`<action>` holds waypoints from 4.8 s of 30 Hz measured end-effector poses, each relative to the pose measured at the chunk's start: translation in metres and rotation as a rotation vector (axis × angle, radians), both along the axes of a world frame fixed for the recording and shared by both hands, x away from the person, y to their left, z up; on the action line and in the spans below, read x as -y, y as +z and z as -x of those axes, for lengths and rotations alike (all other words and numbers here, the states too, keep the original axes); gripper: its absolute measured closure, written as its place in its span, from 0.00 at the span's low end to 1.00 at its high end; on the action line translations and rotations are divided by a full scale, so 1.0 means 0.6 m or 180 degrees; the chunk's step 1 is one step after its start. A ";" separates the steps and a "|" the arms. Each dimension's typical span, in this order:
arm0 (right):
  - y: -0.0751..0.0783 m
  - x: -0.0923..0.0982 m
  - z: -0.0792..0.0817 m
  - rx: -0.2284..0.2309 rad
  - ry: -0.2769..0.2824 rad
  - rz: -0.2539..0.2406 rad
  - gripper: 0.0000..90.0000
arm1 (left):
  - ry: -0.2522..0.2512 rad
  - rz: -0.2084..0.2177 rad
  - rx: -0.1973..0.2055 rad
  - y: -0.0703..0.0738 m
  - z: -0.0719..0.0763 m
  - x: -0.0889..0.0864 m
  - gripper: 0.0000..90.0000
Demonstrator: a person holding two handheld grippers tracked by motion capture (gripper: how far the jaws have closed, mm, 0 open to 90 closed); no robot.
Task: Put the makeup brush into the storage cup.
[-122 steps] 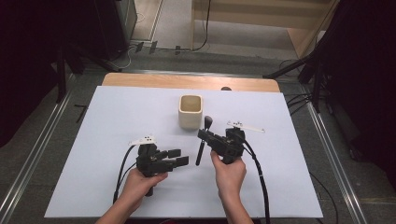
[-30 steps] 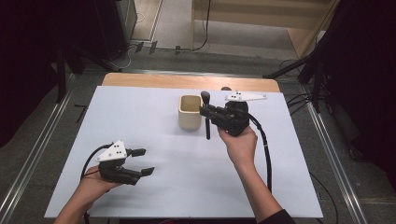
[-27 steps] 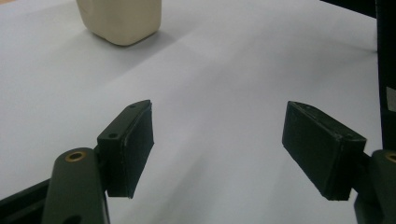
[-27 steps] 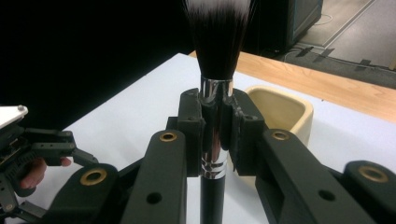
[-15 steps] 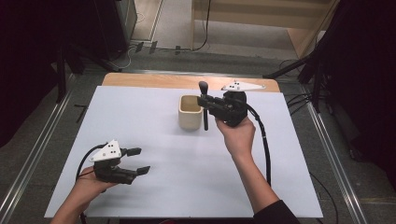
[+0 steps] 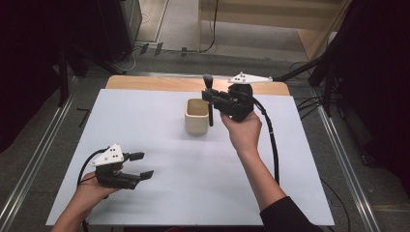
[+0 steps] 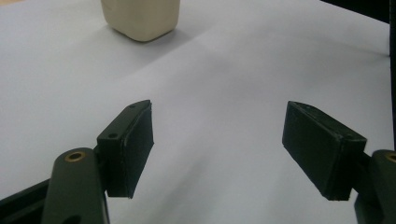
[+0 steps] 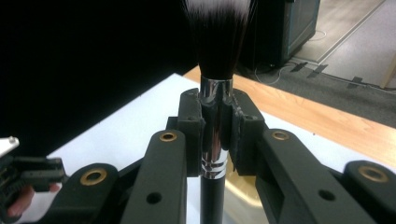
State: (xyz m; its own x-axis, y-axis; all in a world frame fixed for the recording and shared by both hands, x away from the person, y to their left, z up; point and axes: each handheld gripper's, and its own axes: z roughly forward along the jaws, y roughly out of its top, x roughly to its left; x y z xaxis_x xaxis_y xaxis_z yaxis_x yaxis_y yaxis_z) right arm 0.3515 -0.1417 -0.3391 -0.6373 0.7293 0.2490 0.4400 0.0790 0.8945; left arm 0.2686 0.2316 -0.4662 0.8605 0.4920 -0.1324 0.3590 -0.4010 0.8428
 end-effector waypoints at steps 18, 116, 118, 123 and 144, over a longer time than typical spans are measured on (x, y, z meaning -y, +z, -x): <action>0.045 -0.014 -0.044 0.0105 -0.0063 0.0006 0.86 | 0.0003 0.0017 -0.0034 0.000 -0.002 -0.001 0.28; -0.123 -0.061 -0.117 -0.0031 -0.0347 0.0056 0.86 | -0.0009 0.0151 -0.0028 0.002 -0.004 -0.004 0.28; -0.123 -0.060 -0.117 -0.0034 -0.0358 0.0046 0.86 | -0.0009 0.0149 -0.0023 0.003 -0.004 -0.004 0.28; -0.126 -0.057 -0.117 -0.0042 -0.0380 0.0030 0.86 | -0.0013 0.0154 -0.0025 0.003 -0.003 -0.004 0.28; -0.127 -0.042 -0.114 -0.0061 -0.0316 0.0201 0.24 | -0.0004 0.0164 -0.0013 0.003 -0.003 -0.005 0.27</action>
State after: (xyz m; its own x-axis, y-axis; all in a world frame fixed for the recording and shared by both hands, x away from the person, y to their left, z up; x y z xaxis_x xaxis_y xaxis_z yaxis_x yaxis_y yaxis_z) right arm 0.4198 -0.1165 -0.4152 -0.5567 0.8032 0.2118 0.4653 0.0903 0.8805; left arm 0.2706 0.2343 -0.4641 0.8606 0.4832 -0.1610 0.3619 -0.3575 0.8610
